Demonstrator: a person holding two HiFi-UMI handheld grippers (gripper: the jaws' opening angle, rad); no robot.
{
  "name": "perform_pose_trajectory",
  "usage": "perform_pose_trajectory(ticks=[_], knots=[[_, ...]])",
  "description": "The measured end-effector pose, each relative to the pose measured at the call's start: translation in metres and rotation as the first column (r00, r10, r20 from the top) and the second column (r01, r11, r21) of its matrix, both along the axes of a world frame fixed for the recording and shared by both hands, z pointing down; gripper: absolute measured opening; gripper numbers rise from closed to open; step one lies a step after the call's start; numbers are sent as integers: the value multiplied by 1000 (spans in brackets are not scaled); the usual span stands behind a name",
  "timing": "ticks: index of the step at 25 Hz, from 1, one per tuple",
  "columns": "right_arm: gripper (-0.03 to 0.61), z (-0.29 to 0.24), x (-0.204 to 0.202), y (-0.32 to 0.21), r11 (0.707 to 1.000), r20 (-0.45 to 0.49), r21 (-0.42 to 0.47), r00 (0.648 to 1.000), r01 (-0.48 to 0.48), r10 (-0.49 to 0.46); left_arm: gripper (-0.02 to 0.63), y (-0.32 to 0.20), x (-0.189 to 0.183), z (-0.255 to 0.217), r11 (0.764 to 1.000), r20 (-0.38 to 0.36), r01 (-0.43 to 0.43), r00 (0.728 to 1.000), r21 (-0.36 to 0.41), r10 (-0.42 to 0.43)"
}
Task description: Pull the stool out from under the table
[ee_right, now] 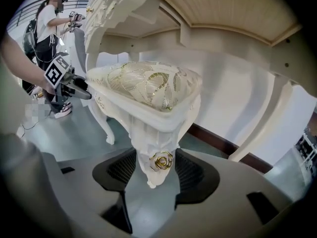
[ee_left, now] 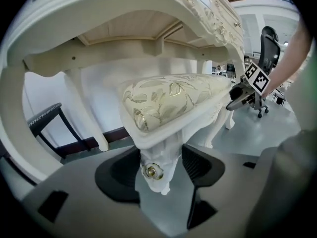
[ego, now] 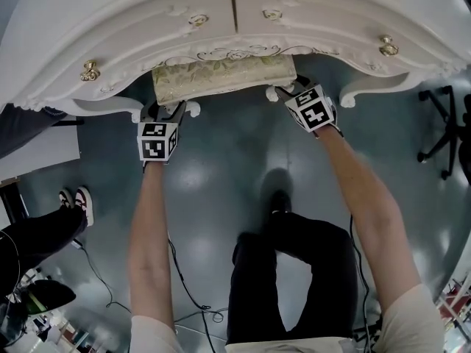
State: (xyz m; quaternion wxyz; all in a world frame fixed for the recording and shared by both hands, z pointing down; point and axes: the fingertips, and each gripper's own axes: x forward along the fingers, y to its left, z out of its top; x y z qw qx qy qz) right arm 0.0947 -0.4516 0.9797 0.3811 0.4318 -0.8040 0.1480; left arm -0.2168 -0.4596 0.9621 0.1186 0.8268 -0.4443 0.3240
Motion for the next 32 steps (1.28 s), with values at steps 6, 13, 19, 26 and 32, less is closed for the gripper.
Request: perform_pose_trajectory(ticks=[6,13,19,26,32], knots=[[279,1,6,33,999,-12,-35,1000,-3,3,273,34,5,0,1000,3,-5,1000,-21,5],[278,2,8,77,998,-9,-67,1000,-13,13,273,77,6,-1,999,13,1,1000,-44,0],[278,3,8,123,994,-22,-103,1000,-21,19,273,124,6,-1,997,27,6,1000,-76,-4],[276,4,10,197,986,-36,-165,999,-38,32,273,196,7,-1,994,46,12,999,-110,-7],[276,5,6,254,980,-39,-192,998,-52,45,273,253,8,-5,988,47,-6,999,-156,14]])
